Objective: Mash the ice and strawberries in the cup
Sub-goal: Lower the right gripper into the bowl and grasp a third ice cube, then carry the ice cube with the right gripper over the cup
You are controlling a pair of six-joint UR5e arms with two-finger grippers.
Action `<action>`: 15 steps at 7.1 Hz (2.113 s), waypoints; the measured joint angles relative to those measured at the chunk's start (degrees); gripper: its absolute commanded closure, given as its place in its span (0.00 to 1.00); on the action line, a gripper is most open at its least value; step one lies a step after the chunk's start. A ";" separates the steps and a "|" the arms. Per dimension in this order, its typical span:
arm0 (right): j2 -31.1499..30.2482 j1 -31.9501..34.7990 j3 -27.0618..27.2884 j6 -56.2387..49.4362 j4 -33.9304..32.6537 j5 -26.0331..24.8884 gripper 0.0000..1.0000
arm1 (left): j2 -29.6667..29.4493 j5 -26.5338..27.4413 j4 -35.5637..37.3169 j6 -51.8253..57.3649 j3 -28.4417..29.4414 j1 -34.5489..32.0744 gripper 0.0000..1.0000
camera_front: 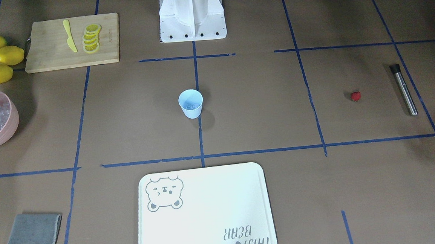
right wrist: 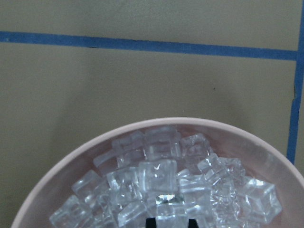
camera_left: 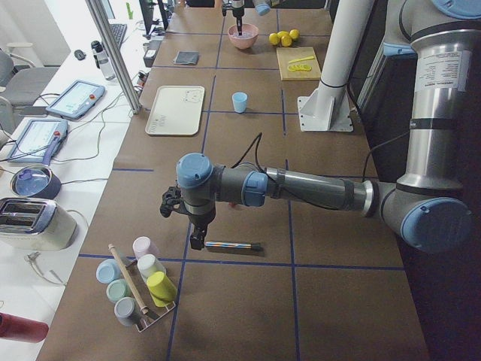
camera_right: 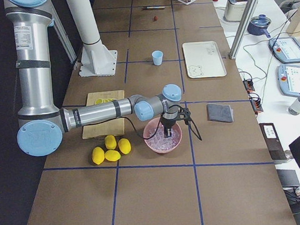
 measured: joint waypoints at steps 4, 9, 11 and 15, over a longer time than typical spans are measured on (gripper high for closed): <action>0.19 2.56 8.15 0.30 -2.88 0.40 1.00 | 0.00 0.00 0.02 0.00 0.10 0.00 0.00; 25.40 -11.97 14.22 18.46 -23.30 -2.14 1.00 | 0.00 0.10 0.00 0.10 1.29 0.08 0.00; 34.42 -21.87 11.70 30.17 -24.31 -8.85 1.00 | -0.05 0.16 -0.03 0.14 1.46 0.09 0.00; 48.43 -32.52 0.41 39.96 -24.11 -17.12 1.00 | -0.09 0.18 -0.01 0.09 1.49 0.14 0.00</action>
